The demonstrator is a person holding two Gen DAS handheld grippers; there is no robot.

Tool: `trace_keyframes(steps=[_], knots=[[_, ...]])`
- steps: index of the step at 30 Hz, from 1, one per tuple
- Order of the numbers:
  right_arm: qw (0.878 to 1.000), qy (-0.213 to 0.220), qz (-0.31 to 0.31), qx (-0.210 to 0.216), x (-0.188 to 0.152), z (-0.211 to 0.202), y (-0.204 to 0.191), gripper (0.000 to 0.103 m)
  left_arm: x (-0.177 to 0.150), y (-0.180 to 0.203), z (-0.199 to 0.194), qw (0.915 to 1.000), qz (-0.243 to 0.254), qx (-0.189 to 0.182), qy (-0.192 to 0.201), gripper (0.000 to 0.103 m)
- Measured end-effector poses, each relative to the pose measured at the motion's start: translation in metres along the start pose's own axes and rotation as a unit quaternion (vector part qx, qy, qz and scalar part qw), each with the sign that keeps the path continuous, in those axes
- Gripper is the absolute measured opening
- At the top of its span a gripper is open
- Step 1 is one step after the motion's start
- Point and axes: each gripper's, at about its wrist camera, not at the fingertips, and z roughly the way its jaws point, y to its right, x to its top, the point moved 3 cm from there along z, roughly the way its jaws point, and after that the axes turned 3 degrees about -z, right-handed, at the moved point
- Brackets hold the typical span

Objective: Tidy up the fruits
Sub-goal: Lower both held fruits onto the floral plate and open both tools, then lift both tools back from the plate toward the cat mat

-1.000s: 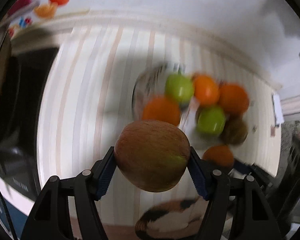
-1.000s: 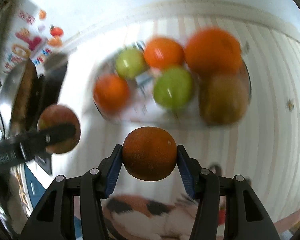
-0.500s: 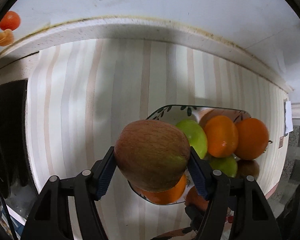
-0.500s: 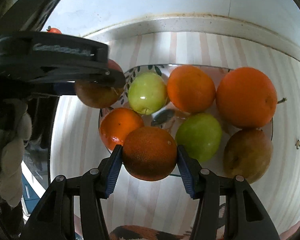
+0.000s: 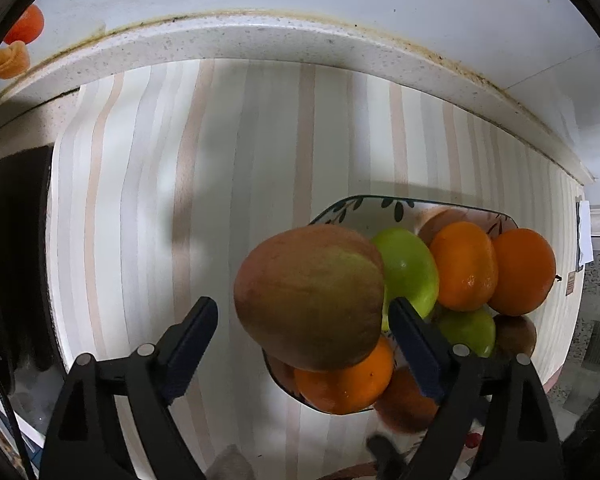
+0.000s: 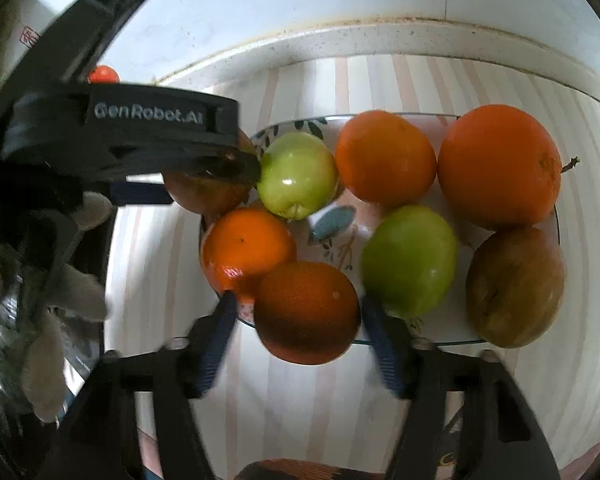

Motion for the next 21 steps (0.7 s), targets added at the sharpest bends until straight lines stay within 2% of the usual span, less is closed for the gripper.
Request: trace_keyframes(steps=[1,2,10,13,15,21], knots=[[1.000,0.003,0.000,-0.005,0.001,-0.003,0.000,0.095,-0.001,0.000,0.000,1.0000,0.002,0.001,0.002,0.087],[1.000,0.005,0.001,-0.009,0.001,-0.005,0.001,0.096,-0.003,0.000,-0.002,1.0000,0.003,0.003,0.005,0.087],[0.999,0.036,0.031,-0.012,0.002,-0.043,0.023,0.096,-0.018,-0.004,-0.042,0.9983,0.013,0.014,0.055,0.087],[0.998,0.046,0.027,-0.037,-0.003,-0.063,0.031,0.096,-0.037,0.000,-0.068,0.9948,0.023,0.034,0.093,0.087],[0.996,0.048,0.019,-0.068,-0.006,-0.073,0.034,0.096,-0.052,0.001,-0.080,0.9919,0.029,0.046,0.115,0.087],[0.992,0.063,0.000,-0.112,-0.025,-0.111,0.036,0.096,-0.108,0.008,-0.109,0.9848,0.026,0.060,0.161,0.087]])
